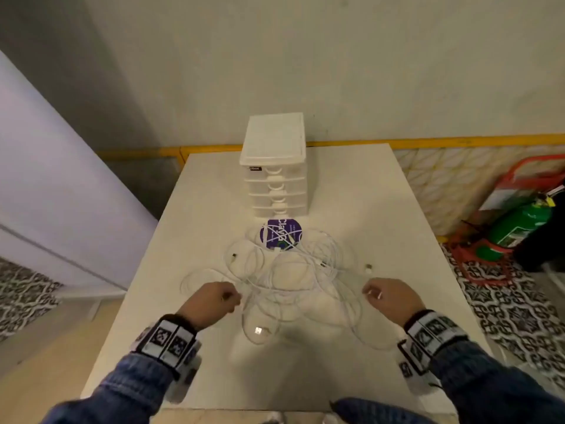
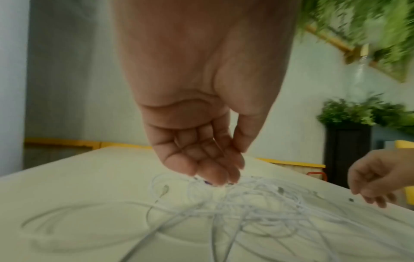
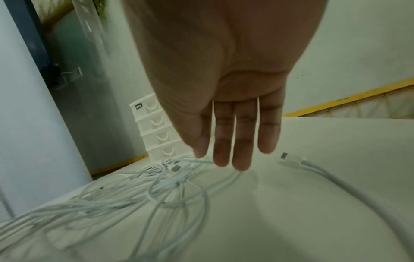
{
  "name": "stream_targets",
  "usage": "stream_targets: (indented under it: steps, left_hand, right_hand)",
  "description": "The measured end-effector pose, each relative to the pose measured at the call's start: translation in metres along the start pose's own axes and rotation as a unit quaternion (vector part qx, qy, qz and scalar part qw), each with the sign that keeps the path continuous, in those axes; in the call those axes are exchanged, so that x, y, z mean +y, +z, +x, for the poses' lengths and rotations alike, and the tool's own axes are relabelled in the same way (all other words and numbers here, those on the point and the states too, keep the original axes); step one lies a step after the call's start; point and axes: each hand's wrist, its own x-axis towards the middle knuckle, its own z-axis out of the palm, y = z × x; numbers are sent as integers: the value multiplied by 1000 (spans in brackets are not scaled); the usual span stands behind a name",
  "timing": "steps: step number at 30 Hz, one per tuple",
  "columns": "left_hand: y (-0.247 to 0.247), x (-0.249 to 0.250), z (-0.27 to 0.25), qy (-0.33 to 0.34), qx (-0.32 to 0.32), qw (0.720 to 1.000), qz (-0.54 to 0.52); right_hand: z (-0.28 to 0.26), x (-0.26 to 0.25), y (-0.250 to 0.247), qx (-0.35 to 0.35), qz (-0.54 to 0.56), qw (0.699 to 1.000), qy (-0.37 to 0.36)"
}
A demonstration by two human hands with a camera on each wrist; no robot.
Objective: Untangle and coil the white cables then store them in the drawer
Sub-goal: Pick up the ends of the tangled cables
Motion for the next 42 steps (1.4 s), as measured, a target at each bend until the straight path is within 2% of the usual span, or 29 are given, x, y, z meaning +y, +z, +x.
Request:
stream_targets:
  steps: [4,7,9,15,19,22,24,25,26,28,30,32,33,36,38,40,42]
  left_hand:
    - [2,-12,19,-57,83,994,-47]
    - [8,-26,31,-94,136,984,-73]
    - [7,-29,40,-112,163,979,-59]
    - [-2,-27,83,-148,156,976,-24]
    - [-11,-34,108,-156,125,980,0]
    - [-13,-38,119,-148,116,982,23]
    - [-10,-34,125,-108,177,977,44]
    - [-8,-29,128,-77,210,973,50]
    - [-7,-23,131,-46,225,972,56]
    - [-4,-10,138,-16,215,974,74]
    - [-3,-5,144,-68,169,978,98]
    - [-4,-10,146,-163,117,974,108]
    - [-4,-15,145,-189,104,971,102]
    - [-7,-35,144,-179,127,975,23]
    - [-12,-48,141,-178,142,974,3]
    - [-13,-57,137,-178,111,977,20]
    - [-12,-59,135,-169,75,982,44]
  right_hand:
    - [14,14,-8,51,-70,989,119]
    - [13,30,-2,30,-90,968,234]
    - [12,36,2,18,-69,963,262]
    - [23,34,13,0,-52,973,226]
    - [26,28,15,13,-44,974,223]
    - [28,21,10,108,-50,973,199]
    - [33,13,8,185,-60,969,154]
    - [37,9,8,191,-68,969,139]
    - [43,6,8,173,-84,971,141]
    - [55,2,10,95,-129,971,180]
    - [63,2,11,40,-132,968,210]
    - [67,4,14,35,-103,972,206]
    - [68,6,16,37,-86,976,198]
    - [68,5,19,54,-37,981,183]
    - [65,4,18,90,-14,977,195]
    - [59,7,15,116,-25,967,223]
    - [55,13,13,87,-49,962,256]
